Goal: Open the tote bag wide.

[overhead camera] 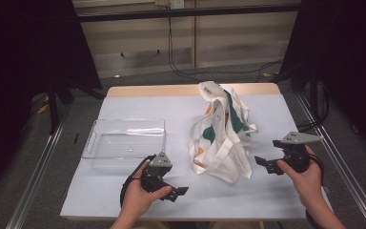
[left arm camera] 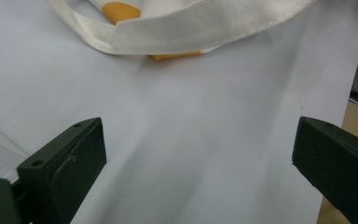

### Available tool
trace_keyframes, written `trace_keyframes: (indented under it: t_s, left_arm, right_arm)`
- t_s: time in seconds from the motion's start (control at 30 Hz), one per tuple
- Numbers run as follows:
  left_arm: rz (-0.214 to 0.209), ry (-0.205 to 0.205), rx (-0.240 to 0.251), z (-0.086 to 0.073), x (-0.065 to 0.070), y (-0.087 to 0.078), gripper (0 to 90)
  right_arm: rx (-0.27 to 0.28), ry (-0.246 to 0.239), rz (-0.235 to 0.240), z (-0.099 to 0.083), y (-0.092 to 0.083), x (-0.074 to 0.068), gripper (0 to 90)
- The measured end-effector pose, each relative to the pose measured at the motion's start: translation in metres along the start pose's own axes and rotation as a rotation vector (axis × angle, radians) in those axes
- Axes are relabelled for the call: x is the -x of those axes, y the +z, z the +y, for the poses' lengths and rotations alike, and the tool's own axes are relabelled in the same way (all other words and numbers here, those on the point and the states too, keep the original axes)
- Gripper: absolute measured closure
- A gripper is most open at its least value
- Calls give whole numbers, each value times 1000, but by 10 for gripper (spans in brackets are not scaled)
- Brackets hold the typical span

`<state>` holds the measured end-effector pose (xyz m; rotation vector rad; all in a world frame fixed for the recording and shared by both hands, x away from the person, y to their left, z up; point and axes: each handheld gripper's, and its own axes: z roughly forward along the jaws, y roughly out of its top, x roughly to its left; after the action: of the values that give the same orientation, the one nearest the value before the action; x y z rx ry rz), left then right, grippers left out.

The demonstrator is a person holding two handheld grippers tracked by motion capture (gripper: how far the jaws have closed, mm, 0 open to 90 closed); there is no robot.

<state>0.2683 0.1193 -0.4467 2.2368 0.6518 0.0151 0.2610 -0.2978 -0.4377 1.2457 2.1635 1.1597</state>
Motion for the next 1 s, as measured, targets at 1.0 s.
trace_keyframes:
  t_s: [1.0]
  left_arm:
    - [28, 41, 62, 63, 0, -10, 18]
  right_arm:
    - [32, 17, -44, 25, 3, 8, 37]
